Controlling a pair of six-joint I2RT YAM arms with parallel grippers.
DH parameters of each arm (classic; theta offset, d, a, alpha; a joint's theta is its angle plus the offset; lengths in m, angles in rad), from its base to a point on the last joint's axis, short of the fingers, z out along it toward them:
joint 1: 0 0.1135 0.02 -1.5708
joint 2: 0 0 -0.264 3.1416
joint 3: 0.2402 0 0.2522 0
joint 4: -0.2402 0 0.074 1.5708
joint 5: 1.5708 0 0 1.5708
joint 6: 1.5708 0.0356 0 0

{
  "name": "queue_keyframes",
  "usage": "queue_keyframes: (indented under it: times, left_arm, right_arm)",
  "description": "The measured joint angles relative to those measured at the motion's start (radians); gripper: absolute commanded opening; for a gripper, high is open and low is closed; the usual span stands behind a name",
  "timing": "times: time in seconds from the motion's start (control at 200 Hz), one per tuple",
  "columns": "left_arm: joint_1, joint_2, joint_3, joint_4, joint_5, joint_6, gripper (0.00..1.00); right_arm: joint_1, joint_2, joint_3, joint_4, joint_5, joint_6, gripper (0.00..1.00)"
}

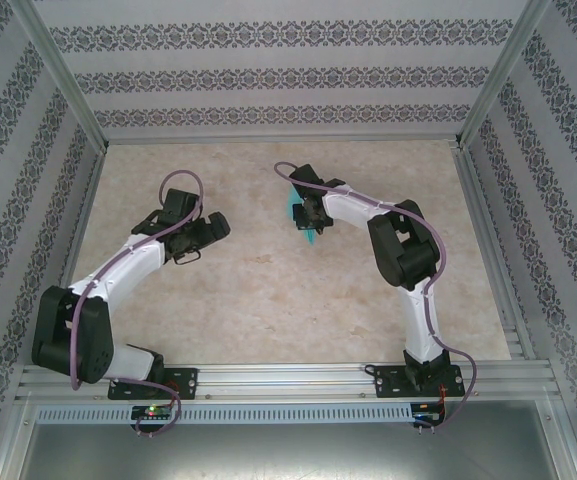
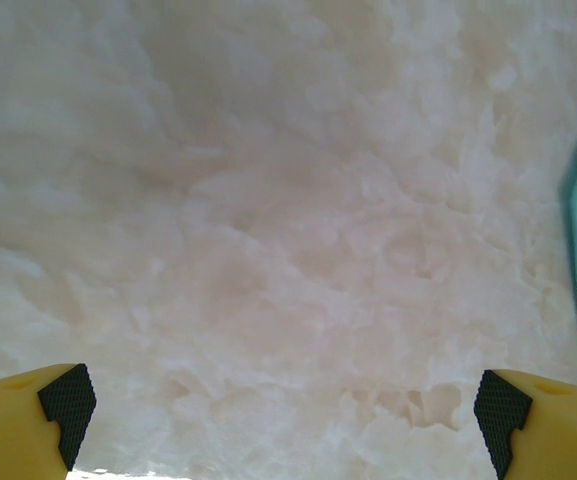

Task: Fold a paper plane with a square sheet of paper (pick it up from the middle)
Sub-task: Move a paper plane to the center of the table, then reset both arms

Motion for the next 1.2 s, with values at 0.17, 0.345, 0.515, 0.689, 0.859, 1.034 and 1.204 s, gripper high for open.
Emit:
queue_keyframes:
  times: [0.17, 0.345, 0.515, 0.689, 0.859, 1.034, 1.204]
  left_arm:
    - [0.032, -0.023, 0.053, -0.016, -0.108, 0.058, 1.0]
    - [0.075, -0.057, 0.073, -0.014, -0.251, 0.12, 1.0]
    - [0.14, -0.143, -0.034, 0.069, -0.371, 0.182, 1.0]
    - [0.202, -0.21, -0.218, 0.207, -0.459, 0.254, 1.0]
    - [0.219, -0.214, -0.374, 0.412, -0.467, 0.349, 1.0]
    - [0.221, -0.193, -0.527, 0.709, -0.369, 0.473, 1.0]
    - [0.23, -0.142, -0.567, 0.926, -0.222, 0.571, 1.0]
  right_arm:
    - [0.0, -0.114, -0.003, -0.03, 0.011, 0.019, 0.53]
    - [-0.023, -0.414, -0.084, 0.021, 0.097, 0.014, 0.76]
    - [-0.115, -0.714, -0.333, 0.158, 0.274, -0.037, 0.98]
    - [-0.265, -0.871, -0.649, 0.295, 0.413, -0.103, 0.98]
    - [-0.367, -0.957, -0.981, 0.545, 0.486, -0.212, 0.98]
    - [-0.378, -0.892, -1.104, 0.795, 0.478, -0.309, 0.98]
    - [-0.38, -0.801, -1.119, 0.999, 0.373, -0.389, 0.98]
